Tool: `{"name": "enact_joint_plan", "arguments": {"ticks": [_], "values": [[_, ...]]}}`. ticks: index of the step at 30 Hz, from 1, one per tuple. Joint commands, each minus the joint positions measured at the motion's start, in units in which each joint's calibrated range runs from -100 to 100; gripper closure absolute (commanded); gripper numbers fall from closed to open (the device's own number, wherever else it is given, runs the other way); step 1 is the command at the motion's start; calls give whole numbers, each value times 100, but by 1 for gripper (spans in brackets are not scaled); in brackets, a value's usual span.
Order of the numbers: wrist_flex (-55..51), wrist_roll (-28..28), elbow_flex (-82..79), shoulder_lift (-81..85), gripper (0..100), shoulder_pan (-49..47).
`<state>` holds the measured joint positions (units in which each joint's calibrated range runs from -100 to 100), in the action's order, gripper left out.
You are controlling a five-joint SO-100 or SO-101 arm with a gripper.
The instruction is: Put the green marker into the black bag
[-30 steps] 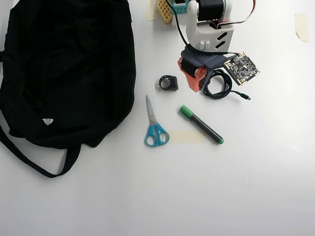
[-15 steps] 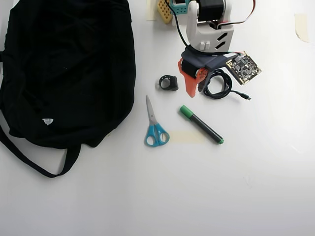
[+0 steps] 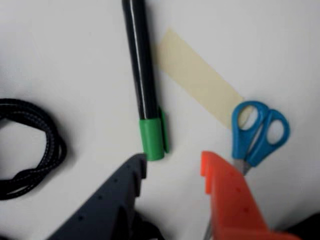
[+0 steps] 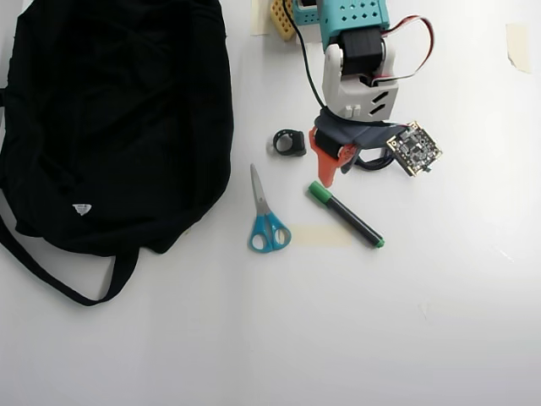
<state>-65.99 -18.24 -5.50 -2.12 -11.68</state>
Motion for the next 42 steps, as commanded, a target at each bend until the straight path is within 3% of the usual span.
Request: {"name": "enact_joint_plan", "arguments": {"ticks": [1,12,23,42], "values": [[88,-6,191,-37,85,-73],[88,36,218,-270,84,-290],[79,172,218,-685,63,-417],[-920,267,1763,-2079,63,-358]]}}
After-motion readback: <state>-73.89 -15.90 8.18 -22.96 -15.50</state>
